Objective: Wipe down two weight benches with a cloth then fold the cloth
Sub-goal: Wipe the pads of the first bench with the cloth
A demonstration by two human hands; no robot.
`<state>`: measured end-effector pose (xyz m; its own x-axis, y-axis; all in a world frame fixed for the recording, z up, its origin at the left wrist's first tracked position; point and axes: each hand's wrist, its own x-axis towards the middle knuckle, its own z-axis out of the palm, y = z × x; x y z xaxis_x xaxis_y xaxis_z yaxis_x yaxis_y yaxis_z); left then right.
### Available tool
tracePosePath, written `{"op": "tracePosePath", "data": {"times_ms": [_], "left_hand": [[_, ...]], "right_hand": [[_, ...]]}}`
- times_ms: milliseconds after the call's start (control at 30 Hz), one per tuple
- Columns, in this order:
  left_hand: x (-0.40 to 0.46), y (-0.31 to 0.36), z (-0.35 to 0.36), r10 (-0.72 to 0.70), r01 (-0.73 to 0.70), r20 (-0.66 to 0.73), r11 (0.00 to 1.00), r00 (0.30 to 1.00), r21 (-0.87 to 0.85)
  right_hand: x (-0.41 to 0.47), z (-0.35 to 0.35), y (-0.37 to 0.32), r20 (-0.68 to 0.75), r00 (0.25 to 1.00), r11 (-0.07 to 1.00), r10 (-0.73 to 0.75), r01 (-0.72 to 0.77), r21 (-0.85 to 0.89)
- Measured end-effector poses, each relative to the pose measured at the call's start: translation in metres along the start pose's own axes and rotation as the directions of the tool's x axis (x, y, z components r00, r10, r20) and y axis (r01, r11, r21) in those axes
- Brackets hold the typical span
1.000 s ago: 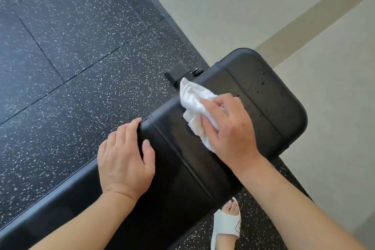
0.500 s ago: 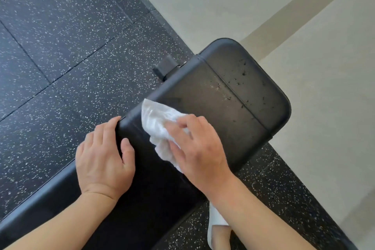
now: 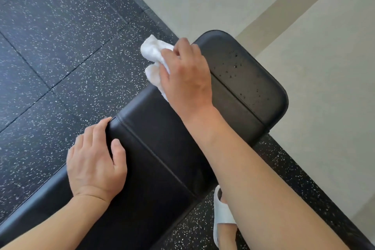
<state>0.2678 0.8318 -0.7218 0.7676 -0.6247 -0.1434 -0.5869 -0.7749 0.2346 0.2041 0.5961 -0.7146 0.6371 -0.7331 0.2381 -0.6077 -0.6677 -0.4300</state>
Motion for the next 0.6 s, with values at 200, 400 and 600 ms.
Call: {"op": "tracePosePath", "data": {"times_ms": [200, 400, 600], "left_hand": [[0.0, 0.004, -0.003, -0.003, 0.003, -0.004, 1.0, 1.0, -0.011], [0.002, 0.002, -0.001, -0.01, 0.01, 0.008, 1.0, 1.0, 0.006], [0.001, 0.001, 0.001, -0.011, 0.011, 0.001, 1.0, 1.0, 0.006]], "right_hand": [[-0.092, -0.049, 0.055, 0.072, 0.985, 0.982, -0.159, 0.15, 0.113], [-0.143, -0.086, 0.111, 0.14, 0.962, 0.972, -0.233, 0.224, 0.076], [-0.031, -0.033, 0.045, 0.063, 0.973, 0.974, -0.221, 0.216, 0.071]]}}
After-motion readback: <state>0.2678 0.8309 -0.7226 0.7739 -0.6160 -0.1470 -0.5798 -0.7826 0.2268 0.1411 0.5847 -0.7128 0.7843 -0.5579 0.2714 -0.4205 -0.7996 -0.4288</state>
